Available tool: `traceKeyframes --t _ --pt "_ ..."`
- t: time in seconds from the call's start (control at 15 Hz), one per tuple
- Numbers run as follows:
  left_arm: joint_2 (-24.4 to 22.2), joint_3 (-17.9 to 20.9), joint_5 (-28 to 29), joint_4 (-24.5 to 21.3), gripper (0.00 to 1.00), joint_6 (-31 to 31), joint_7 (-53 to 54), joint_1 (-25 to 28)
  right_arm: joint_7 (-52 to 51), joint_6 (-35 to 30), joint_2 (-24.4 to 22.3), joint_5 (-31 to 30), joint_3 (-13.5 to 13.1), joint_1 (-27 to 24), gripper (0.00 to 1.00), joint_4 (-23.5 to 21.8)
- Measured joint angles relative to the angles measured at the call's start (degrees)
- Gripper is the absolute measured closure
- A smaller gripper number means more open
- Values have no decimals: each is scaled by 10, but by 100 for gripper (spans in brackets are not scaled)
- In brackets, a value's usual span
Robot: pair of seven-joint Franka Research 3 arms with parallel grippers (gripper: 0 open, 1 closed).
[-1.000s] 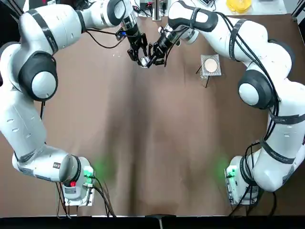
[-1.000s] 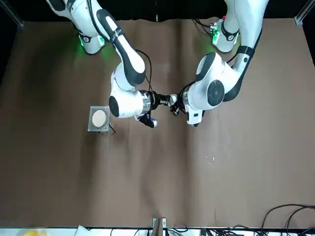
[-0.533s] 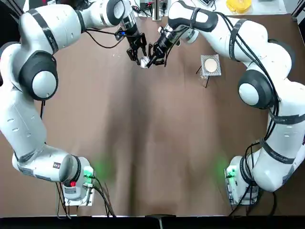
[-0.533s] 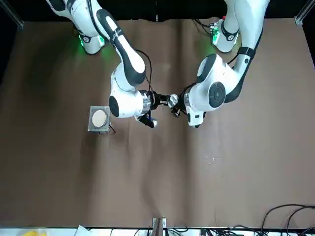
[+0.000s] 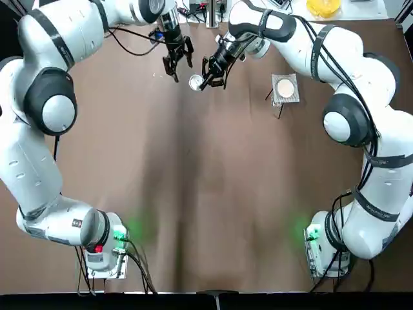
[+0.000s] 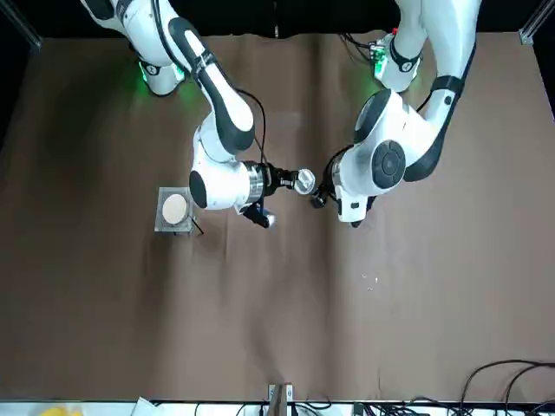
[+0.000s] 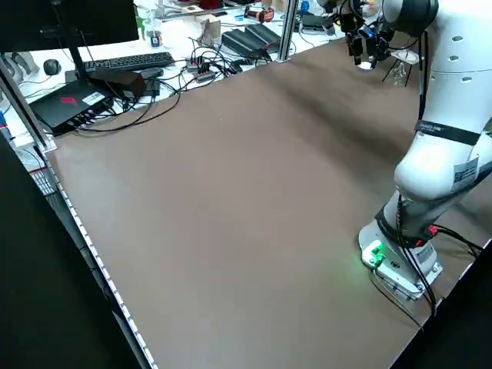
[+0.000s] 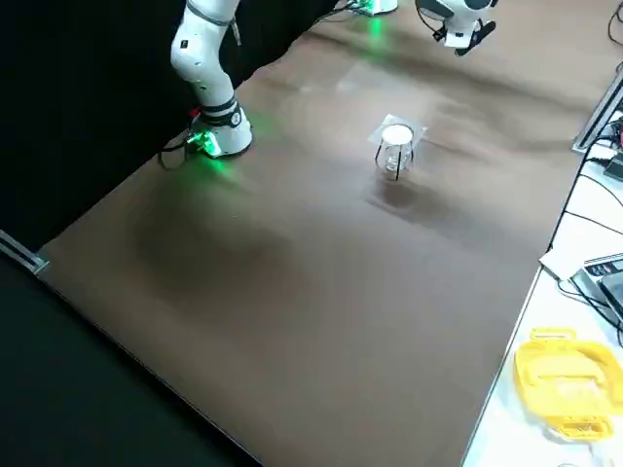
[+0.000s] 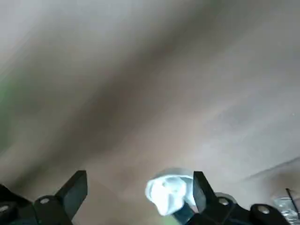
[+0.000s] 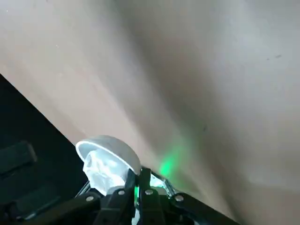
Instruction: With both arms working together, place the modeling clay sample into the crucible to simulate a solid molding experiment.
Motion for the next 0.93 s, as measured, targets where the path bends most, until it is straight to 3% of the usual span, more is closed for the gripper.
traceKeyframes --t 0.27,0.47,0.93 --pt "-23 0 63 5 0 -36 151 31 -20 1 0 -10 -7 -22 95 1" --pt "-41 0 119 5 0 -65 261 59 -32 -9 0 -76 -8 -59 95 2" --pt "-77 0 169 6 0 -94 522 123 -121 -176 -2 -170 -10 -168 95 16"
